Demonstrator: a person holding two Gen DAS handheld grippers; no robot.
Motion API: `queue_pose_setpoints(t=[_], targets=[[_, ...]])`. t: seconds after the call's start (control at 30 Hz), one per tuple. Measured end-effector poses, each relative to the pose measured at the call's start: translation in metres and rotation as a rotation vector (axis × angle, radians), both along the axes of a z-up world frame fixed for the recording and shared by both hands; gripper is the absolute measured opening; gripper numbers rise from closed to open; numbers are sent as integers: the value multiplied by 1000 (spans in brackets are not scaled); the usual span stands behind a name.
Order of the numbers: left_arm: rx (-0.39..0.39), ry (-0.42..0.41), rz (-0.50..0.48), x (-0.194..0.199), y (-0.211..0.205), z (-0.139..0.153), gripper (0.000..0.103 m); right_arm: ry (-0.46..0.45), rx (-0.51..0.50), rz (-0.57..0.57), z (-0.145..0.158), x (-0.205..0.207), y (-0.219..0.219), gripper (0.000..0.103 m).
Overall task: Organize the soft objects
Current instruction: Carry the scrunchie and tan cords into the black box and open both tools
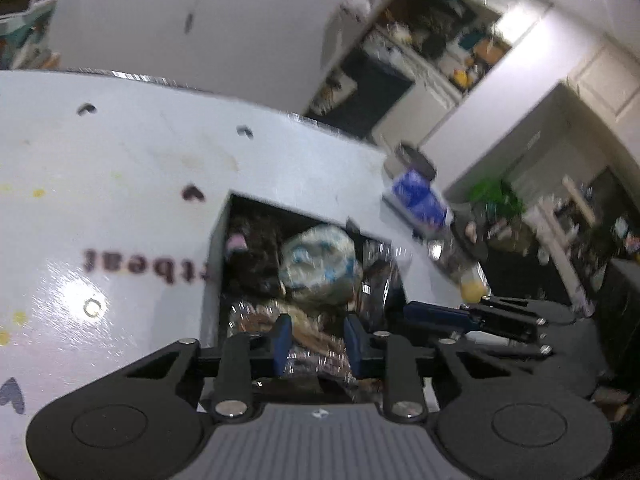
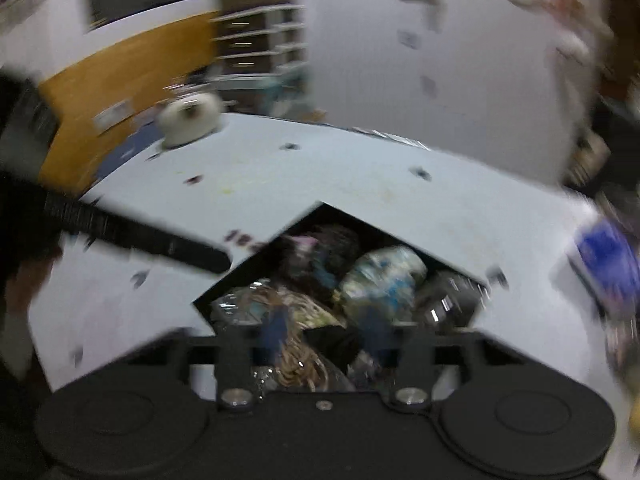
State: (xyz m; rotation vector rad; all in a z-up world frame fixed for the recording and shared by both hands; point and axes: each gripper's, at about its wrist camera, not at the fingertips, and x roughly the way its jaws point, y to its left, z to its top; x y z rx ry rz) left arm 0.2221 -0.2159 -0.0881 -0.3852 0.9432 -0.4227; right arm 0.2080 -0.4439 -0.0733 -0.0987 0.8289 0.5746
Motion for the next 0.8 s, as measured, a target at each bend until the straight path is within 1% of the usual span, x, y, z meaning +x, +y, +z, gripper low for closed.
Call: queue_pose_setpoints(t=[0.03,0.07,0.1,0.13,0.23,0.3,0.37,0.47,0.67,0.8], targets=[[12,16,-16,2,-5,-4,27,34,29,-33,-2,1,-2,20],[25,32,-33,5,-10,-9,26,59,61,-46,-5,0,-4,18],[36,44,-45,7,-12,-13,26,82,85,-43,-8,-1,-4,17],[57,60,-61,9,-17,-18,26,96,83,-33,-10,-2,-1,17],[96,84,-87,14,-26,-29,26,127,31,12,-19,-3,8,17],[107,93,-90,16,-29,-33,26,130,-26,10,-26,0,14,17],[109,102,-87,17,-29,-37,26,133,-61,-5,-32,5,15,16],[107,114,-80,20,-32,-40,26,150,-82,-8,-41,17,12,16],[119,169,-60,23,-35,-54,26,166,-124,67,-60,31,16,17],[123,174,-47,23,-37,-58,26,172,-117,82,-68,40,12,17]])
